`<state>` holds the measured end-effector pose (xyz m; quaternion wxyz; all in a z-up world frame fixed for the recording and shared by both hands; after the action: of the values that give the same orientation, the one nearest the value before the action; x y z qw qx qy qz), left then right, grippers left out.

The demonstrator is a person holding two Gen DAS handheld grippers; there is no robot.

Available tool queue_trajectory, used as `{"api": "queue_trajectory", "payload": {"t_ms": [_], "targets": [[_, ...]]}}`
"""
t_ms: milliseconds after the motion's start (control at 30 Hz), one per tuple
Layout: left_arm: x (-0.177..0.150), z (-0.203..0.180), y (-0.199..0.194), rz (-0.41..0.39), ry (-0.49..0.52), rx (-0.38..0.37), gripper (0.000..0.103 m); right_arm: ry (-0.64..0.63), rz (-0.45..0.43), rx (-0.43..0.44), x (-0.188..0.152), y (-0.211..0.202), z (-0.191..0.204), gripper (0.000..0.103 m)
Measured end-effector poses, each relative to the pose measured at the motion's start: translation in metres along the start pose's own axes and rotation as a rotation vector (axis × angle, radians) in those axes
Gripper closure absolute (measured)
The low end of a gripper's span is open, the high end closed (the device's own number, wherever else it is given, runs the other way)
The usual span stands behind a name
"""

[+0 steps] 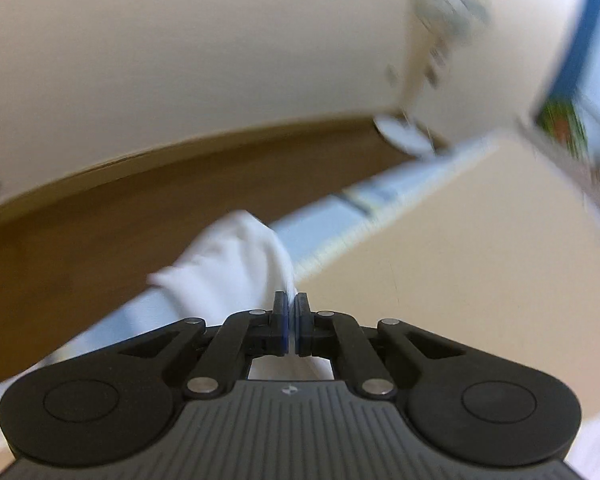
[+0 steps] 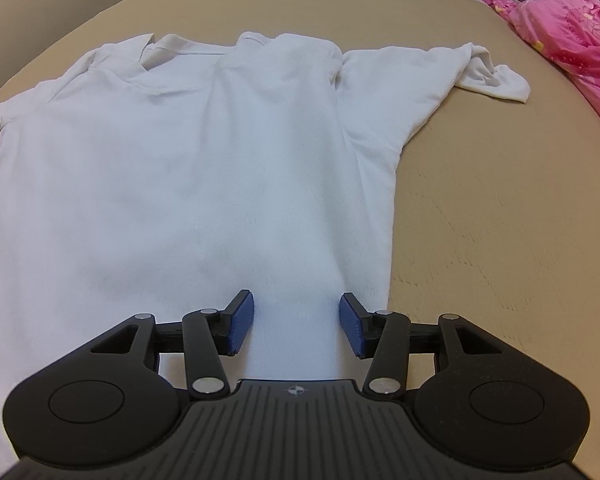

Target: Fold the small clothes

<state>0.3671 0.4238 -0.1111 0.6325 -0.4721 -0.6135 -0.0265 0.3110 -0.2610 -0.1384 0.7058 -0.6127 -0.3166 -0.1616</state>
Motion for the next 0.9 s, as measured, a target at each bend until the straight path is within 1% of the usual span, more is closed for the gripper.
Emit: {"api": "queue_trajectory", "payload": {"t_ms": [33,67,100,133,167,200,233,300,333,367,400,433,467,533,567,600,667,700,833,900], "targets": [[0.007,0.013,-0.016,-0.02,-0.051,0.008,0.1,-0.002,0.0,0.0,0.0,0.0,0.0,0.052],[0.011,0.027,-0.032,-0.047,-0.127,0.006,0.1,-0.006,0.001,-0.002,0.001,0.001,0.001,0.052],[0.012,0.042,-0.048,-0.067,-0.203,0.021,0.1,-0.011,0.001,-0.006,0.002,0.001,0.002,0.052],[0.011,0.059,-0.062,-0.062,-0.285,0.062,0.1,-0.016,0.002,-0.01,0.002,0.002,0.003,0.052],[0.005,0.079,-0.074,-0.024,-0.392,0.094,0.1,-0.019,0.002,-0.013,0.003,0.002,0.004,0.052],[-0.001,0.095,-0.082,0.013,-0.469,0.102,0.1,-0.019,0.006,-0.017,0.002,0.002,0.005,0.051],[-0.009,0.111,-0.089,0.048,-0.515,0.11,0.1,-0.022,0.005,-0.019,0.002,0.001,0.005,0.051],[-0.019,0.128,-0.091,0.087,-0.522,0.121,0.1,-0.023,0.002,-0.02,0.002,0.0,0.006,0.051],[-0.023,0.133,-0.09,0.105,-0.537,0.112,0.094,-0.02,0.001,-0.019,0.002,0.0,0.005,0.051],[-0.024,0.131,-0.084,0.121,-0.543,0.079,0.081,-0.015,0.001,-0.019,0.002,-0.001,0.005,0.051],[-0.021,0.126,-0.079,0.125,-0.506,0.038,0.077,-0.01,0.001,-0.021,0.002,-0.001,0.005,0.051],[-0.016,0.118,-0.075,0.109,-0.444,0.021,0.077,-0.007,-0.001,-0.025,0.001,-0.001,0.005,0.051],[-0.009,0.108,-0.071,0.065,-0.363,0.02,0.077,-0.007,-0.003,-0.029,0.001,-0.001,0.006,0.052],[0.003,0.088,-0.062,-0.015,-0.251,-0.038,0.076,-0.009,-0.006,-0.036,0.0,-0.002,0.007,0.052],[0.006,0.077,-0.057,-0.036,-0.202,-0.067,0.07,-0.011,-0.007,-0.04,0.0,-0.003,0.008,0.051],[0.011,0.073,-0.048,-0.045,-0.173,-0.08,0.067,-0.014,-0.008,-0.042,-0.001,-0.003,0.009,0.052],[0.011,0.058,-0.035,-0.055,-0.132,-0.103,0.05,-0.021,-0.01,-0.044,-0.002,-0.004,0.01,0.052],[0.011,0.051,-0.027,-0.055,-0.109,-0.113,0.047,-0.023,-0.011,-0.043,-0.002,-0.005,0.01,0.052],[0.012,0.023,0.003,-0.045,-0.017,-0.085,0.047,-0.019,-0.012,-0.038,-0.002,-0.003,0.008,0.051],[0.01,0.013,0.026,-0.025,0.033,-0.046,0.047,-0.02,-0.013,-0.038,-0.001,-0.002,0.009,0.05]]}}
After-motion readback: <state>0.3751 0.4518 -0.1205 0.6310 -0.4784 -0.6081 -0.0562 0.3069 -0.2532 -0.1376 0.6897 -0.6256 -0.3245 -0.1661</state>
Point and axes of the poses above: each gripper's, at about its wrist camera, not at the fingertips, and y roughly the way its jaws point, z to its left, x to its top, the point moved 4 cm from there along y, roughly the way its jaws point, and after that the axes turned 9 degrees about -z, right-handed, at the moved point
